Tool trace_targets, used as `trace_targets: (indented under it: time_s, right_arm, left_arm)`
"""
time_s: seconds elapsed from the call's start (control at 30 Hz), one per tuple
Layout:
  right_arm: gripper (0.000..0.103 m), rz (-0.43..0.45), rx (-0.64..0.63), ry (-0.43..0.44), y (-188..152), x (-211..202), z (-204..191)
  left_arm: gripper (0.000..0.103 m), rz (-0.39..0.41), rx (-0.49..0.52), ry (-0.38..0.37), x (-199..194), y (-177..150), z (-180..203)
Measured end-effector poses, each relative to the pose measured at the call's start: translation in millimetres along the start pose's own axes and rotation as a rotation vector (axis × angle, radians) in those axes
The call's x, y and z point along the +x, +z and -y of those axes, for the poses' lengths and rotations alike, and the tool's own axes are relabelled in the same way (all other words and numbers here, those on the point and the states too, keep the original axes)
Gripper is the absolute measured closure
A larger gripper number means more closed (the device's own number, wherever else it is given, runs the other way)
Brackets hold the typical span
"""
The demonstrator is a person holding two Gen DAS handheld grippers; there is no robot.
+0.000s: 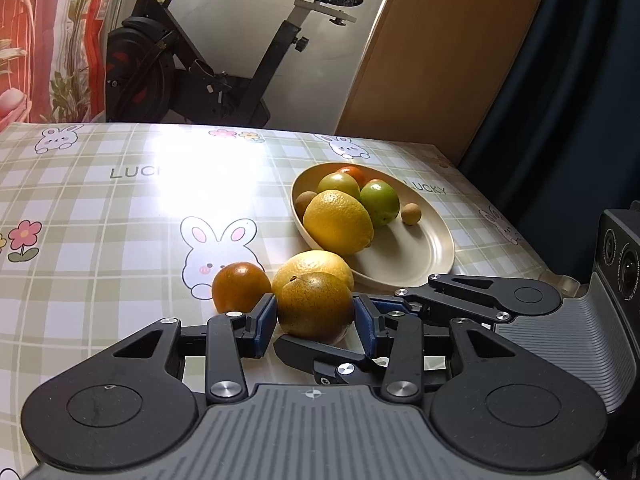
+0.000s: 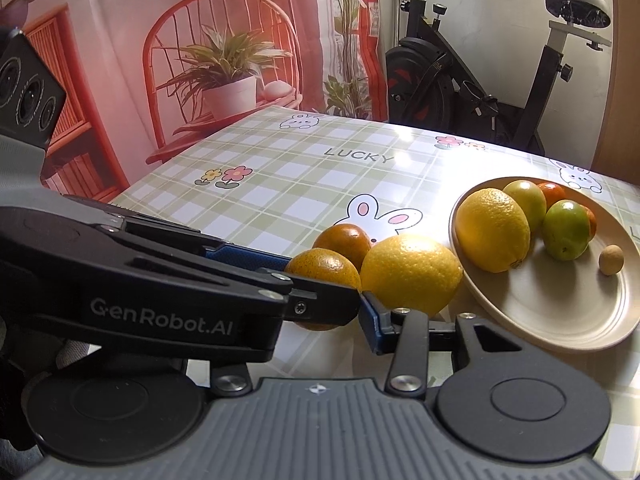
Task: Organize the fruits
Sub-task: 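Carry the tangerine in the left gripper over the beige plate, then lower the tangerine onto the plate and open the left gripper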
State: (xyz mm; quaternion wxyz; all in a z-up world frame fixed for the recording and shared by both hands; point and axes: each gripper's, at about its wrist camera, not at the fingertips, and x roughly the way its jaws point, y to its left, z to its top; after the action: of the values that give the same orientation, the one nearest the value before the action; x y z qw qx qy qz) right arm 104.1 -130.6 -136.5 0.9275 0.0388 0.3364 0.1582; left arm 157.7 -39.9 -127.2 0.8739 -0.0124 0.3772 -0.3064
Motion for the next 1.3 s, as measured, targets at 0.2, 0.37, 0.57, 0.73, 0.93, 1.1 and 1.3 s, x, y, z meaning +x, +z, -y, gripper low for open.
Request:
trace_targets:
  time_s: [0.2,0.37,0.57,0.73,0.93,1.1,1.3]
  right_arm:
    - [0.058,0.076,0.048,-0.022,14.7,-16.8,21.7]
    - [0.058,0.127,0.078,-0.053,26.3,-28.9,48.7]
    - [0.058,0.158,0.142,-0.094,31.1,-37.4,92.7]
    - [0.058,0.156,0.189,-0.130,24.1,-36.1,126.4]
    - [0.058,0.139,0.248,-0.162,6.6,-34.2,158.2]
    - [0.058,0.108,0.296,-0.175,-6.6,-29.7,175.4]
    - [0.058,0.100,0.255,-0.218,-13.3,-23.0,176.4]
  left_arm:
    - [0.058,0.007,0.070,-0.005,8.0,33.1,23.2]
    - [0.058,-0.004,0.123,-0.017,29.5,57.9,48.4]
    - [0.058,-0.038,0.158,-0.041,66.8,76.6,74.0]
    - [0.058,-0.080,0.191,-0.051,96.7,79.2,93.0]
    - [0.058,-0.139,0.202,-0.068,127.5,75.3,105.1]
    - [0.058,-0.162,0.180,-0.071,142.7,70.8,105.0]
    - [0.059,-0.170,0.190,-0.048,154.9,71.3,109.9]
